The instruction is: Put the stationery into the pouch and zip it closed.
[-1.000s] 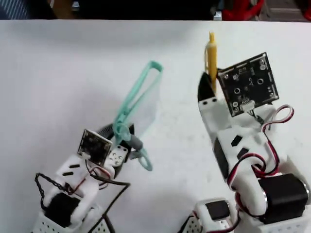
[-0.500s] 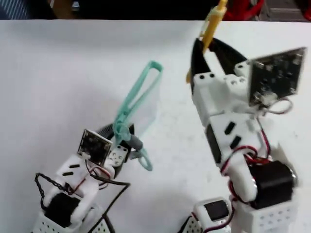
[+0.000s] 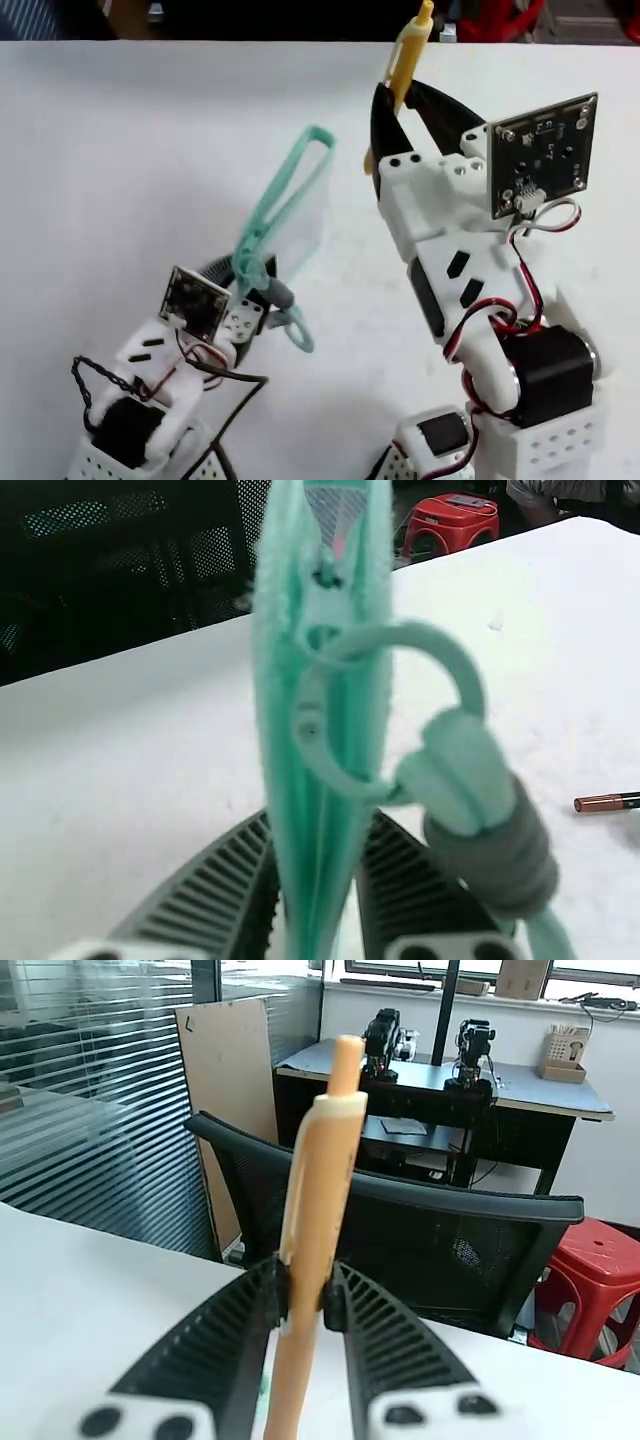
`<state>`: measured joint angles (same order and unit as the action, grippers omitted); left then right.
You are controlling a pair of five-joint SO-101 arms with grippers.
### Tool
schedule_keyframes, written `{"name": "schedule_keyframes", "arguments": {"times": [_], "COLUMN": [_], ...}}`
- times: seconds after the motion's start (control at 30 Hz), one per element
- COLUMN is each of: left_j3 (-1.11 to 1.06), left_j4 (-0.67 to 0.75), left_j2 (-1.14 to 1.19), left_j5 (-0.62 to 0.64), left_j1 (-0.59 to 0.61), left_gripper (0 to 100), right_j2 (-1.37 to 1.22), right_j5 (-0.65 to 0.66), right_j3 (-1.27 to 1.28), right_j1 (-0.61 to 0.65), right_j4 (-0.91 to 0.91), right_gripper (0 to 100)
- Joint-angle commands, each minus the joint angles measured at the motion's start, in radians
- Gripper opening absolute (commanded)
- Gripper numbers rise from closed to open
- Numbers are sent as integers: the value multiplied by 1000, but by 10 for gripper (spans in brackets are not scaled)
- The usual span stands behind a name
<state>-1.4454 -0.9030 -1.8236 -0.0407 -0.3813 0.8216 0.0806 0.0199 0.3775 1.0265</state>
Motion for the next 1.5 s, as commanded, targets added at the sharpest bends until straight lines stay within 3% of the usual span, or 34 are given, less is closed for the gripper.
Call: {"name": "schedule_keyframes", "arguments": {"times": [0.0, 0.73, 0.87, 0.93, 1.07, 1.3, 1.47], "left_j3": [-3, -3, -3, -3, -3, -3, -2], "left_j4": [18, 18, 18, 20, 20, 20, 20], "left_j2": [5, 5, 5, 5, 5, 5, 5], "left_j5": [-12, -12, -12, -12, -12, -12, -5], "left_j1": [8, 8, 8, 8, 8, 8, 22], "left_gripper": [94, 94, 94, 94, 94, 94, 95], "right_j2": [2, -51, -51, -68, -113, -208, -185], "right_j5": [-3, -6, -3, -3, -2, -11, -12], "right_j3": [-9, 9, 43, 37, 14, 44, 155], "right_j1": [7, 85, 97, 120, 205, 120, 166], "right_j4": [-24, -15, -124, -199, -157, -160, -139], "right_gripper": [18, 18, 18, 17, 17, 17, 17]}}
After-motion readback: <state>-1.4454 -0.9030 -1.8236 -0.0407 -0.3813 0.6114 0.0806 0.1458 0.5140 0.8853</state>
